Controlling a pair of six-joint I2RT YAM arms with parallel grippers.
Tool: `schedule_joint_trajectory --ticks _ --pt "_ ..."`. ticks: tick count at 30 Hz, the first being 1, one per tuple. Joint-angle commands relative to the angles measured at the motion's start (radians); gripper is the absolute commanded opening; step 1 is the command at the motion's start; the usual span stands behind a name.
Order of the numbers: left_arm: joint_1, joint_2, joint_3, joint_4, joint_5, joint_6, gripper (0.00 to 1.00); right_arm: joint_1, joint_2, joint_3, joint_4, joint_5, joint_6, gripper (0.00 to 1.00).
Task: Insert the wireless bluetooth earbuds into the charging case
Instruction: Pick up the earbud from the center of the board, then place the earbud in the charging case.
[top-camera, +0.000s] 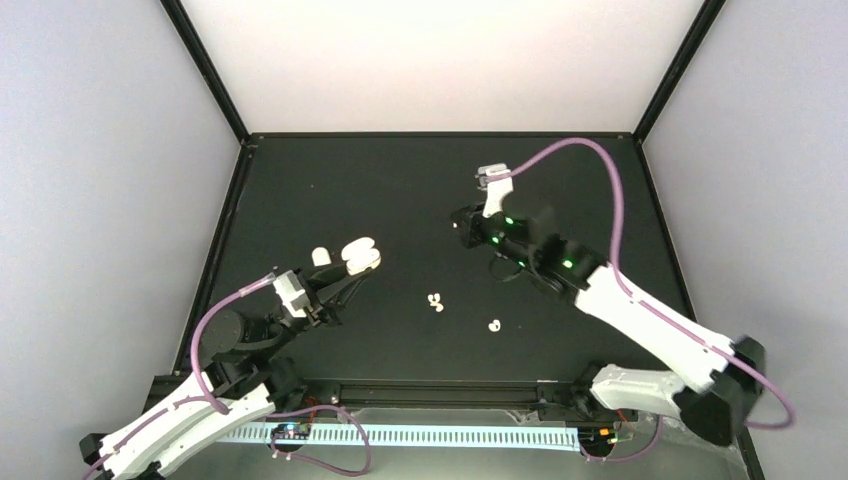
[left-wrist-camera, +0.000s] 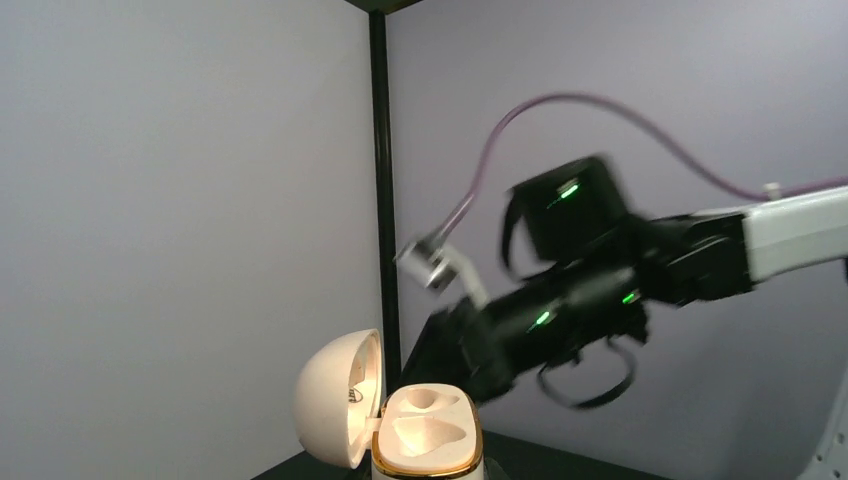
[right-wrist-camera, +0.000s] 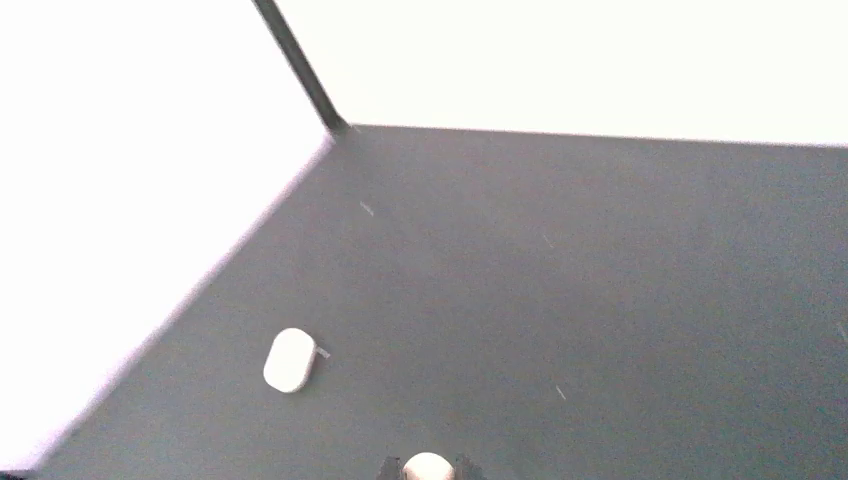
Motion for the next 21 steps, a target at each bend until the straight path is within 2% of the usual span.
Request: schedule_joint_trajectory --ticks 1,4,8,14,21 --pt "-0.006 0.073 0.053 0.100 0.012 0.017 0.02 0.052 -0.187 -0.064 0.223 -0.077 -0.259 0.01" --pt "-0.006 0.148 0.061 0.207 0.016 0.019 0.02 0.088 -0.295 -0.091 0.276 -0.110 -0.375 0.01" --pt "-0.007 0.282 0.085 0.342 0.059 0.022 0.02 0.121 -0.412 -0.125 0.393 -0.182 -0.440 0.01" --pt "-0.008 0.469 0.131 0.533 0.154 0.017 0.02 0.223 -0.451 -0.110 0.526 -0.304 -0.531 0.01" --pt "-0.008 0.534 0.138 0.627 0.222 0.005 0.02 0.321 -0.419 -0.122 0.661 -0.396 -0.592 0.01"
